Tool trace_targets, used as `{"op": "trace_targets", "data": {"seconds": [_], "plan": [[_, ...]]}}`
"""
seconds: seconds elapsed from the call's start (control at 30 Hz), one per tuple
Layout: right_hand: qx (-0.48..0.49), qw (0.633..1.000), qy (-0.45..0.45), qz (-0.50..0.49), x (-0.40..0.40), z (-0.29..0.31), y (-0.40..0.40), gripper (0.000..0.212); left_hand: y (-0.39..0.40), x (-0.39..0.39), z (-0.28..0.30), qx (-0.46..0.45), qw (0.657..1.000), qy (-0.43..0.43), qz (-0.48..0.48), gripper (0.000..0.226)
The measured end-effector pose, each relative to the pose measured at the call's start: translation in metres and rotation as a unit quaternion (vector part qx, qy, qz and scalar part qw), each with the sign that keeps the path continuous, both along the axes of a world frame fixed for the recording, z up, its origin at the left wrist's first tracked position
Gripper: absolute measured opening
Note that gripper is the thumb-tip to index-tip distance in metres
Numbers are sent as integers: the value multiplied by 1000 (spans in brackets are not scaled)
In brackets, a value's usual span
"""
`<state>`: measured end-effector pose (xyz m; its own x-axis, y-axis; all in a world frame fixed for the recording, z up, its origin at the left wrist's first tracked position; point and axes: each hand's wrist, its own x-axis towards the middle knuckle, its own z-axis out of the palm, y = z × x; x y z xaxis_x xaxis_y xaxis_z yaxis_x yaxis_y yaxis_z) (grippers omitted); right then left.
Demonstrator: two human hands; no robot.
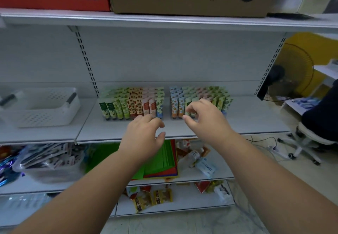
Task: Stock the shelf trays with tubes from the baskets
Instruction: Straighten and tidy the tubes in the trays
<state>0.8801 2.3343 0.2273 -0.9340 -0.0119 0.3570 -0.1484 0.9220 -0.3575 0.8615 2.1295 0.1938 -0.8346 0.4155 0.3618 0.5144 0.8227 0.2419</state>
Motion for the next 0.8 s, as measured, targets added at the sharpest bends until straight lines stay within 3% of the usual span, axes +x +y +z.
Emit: {"op": "trace_targets", "data": {"seconds": [0.23, 0.37, 0.8], "plan": [[8, 1000, 2, -5, -73, -2, 25, 8, 27, -64, -5, 6, 1000, 10, -23, 20], [55, 998, -41, -7, -120, -1, 39, 8, 43, -117, -7, 7, 999, 11, -42, 24], [109, 985, -111, 73, -211, -16, 64, 17, 82, -206, -6, -14, 999, -22, -24, 25]]}}
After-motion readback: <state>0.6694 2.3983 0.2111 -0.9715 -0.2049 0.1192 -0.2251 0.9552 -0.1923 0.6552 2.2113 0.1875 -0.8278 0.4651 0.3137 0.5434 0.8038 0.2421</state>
